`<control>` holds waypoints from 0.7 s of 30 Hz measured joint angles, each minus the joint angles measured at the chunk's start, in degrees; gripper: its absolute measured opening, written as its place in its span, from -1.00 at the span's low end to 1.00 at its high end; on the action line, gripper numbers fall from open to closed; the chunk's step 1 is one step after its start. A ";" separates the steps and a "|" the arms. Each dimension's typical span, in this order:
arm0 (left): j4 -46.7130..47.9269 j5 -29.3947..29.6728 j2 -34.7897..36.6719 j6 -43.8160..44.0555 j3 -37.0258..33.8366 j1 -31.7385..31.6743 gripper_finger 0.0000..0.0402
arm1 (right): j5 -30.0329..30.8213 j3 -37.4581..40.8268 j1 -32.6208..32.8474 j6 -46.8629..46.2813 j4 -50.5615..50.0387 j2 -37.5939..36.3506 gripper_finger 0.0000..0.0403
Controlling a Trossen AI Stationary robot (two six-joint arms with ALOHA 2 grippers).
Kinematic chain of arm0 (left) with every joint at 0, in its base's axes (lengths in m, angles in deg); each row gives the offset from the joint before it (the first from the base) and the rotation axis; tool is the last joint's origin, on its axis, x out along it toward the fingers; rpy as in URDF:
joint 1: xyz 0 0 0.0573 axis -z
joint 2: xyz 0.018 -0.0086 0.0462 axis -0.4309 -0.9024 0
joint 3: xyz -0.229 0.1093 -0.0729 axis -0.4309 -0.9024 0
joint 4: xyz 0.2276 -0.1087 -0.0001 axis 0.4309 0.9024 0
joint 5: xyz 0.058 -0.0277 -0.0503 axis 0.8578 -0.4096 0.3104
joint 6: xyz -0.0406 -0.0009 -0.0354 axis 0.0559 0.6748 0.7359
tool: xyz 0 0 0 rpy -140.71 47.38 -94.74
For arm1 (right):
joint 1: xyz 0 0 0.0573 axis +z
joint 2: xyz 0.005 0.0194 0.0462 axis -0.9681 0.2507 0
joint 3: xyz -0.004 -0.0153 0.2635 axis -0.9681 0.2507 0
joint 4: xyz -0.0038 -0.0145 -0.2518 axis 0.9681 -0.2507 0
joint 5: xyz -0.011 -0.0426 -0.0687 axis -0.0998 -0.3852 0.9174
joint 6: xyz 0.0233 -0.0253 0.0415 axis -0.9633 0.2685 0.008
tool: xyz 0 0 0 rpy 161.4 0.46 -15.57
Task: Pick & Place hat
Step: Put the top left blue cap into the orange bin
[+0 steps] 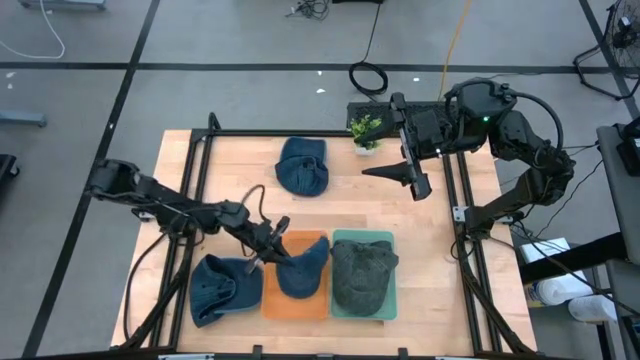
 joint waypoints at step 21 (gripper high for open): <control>5.58 -7.71 -0.26 32.05 0.04 -7.27 0.22 | 0.02 0.00 -0.48 1.31 -0.65 0.00 0.30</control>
